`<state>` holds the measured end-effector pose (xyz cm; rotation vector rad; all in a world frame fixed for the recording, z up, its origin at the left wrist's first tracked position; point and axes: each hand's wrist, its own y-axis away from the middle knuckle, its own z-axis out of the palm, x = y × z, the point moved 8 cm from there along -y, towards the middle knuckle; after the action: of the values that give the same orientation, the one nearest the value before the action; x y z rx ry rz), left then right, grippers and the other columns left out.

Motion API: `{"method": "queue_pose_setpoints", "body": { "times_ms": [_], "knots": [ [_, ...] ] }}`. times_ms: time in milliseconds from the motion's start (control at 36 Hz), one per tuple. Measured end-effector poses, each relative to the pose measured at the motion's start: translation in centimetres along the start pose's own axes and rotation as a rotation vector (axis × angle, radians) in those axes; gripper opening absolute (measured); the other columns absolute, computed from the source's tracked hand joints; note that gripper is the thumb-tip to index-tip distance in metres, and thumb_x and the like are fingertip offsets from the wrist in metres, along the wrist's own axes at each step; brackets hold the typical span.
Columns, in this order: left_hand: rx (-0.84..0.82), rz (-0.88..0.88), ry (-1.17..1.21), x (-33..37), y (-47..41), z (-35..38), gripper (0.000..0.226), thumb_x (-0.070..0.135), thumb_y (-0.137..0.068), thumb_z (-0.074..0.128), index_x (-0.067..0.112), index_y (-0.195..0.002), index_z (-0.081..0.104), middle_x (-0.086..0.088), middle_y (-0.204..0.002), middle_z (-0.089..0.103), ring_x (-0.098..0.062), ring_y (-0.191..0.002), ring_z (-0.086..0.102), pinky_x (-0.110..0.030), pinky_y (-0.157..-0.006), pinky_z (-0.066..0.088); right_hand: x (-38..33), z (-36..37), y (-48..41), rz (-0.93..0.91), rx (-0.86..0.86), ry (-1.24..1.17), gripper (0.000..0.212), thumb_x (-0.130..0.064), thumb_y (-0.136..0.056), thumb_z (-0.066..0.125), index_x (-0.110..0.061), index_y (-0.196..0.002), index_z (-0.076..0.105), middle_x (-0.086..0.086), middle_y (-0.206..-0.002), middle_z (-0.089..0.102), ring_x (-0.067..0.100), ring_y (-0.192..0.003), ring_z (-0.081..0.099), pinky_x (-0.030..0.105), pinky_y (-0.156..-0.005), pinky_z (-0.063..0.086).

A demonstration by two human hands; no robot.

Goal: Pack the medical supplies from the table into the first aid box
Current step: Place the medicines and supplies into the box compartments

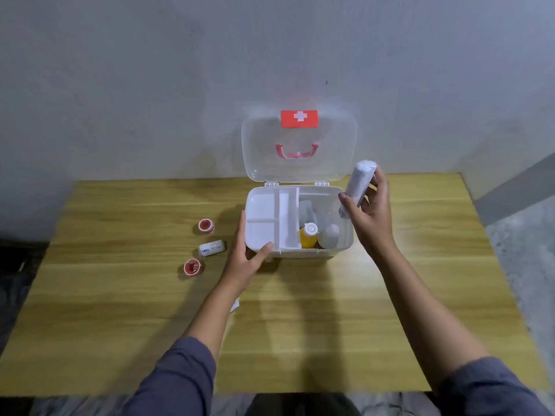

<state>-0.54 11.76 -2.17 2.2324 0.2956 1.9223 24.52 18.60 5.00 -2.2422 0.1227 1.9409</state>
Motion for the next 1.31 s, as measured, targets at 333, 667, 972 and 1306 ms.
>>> {"method": "queue_pose_setpoints", "body": {
  "times_ms": [333,667,972,1306],
  "knots": [
    [-0.010,0.010,-0.024,-0.1,-0.1,-0.1,0.084,0.029,-0.085,0.065,0.040,-0.145,0.008,0.030,-0.146,0.012,0.008,-0.135,0.016,-0.024,-0.112,0.020,1.5,2.7,-0.2,0.058,-0.145,0.104,0.064,-0.019,-0.069,0.066,-0.020,-0.125,0.036,0.011,-0.121,0.054,0.019,-0.096,0.058,0.041,-0.083,0.051],
    [-0.013,0.028,-0.072,-0.5,-0.4,-0.4,0.084,0.032,-0.085,0.065,0.044,-0.144,0.006,0.026,-0.149,0.011,0.002,-0.139,0.015,-0.029,-0.115,0.019,2.2,1.4,-0.3,0.006,-0.095,0.331,0.033,-0.004,-0.082,0.058,-0.009,-0.115,0.052,0.007,-0.117,0.055,0.022,-0.114,0.051,0.026,-0.096,0.037],
    [-0.037,0.043,-0.119,-0.2,-0.4,-0.4,0.086,0.037,-0.085,0.063,0.039,-0.145,0.003,0.020,-0.154,0.009,0.002,-0.139,0.013,-0.025,-0.112,0.018,4.6,1.7,1.0,0.265,-0.046,0.152,0.042,-0.010,-0.098,0.035,-0.019,-0.139,0.039,-0.002,-0.143,0.043,0.009,-0.127,0.041,0.017,-0.103,0.030],
    [0.088,0.176,-0.614,-0.9,4.0,-4.6,0.096,0.066,-0.077,0.051,0.034,-0.145,-0.009,0.012,-0.156,0.001,0.000,-0.141,0.001,-0.021,-0.113,0.008,4.6,2.0,1.8,0.282,0.010,0.099,0.047,-0.006,-0.097,0.029,-0.020,-0.141,0.036,-0.005,-0.148,0.038,0.007,-0.129,0.039,0.017,-0.105,0.028]
  ]
}}
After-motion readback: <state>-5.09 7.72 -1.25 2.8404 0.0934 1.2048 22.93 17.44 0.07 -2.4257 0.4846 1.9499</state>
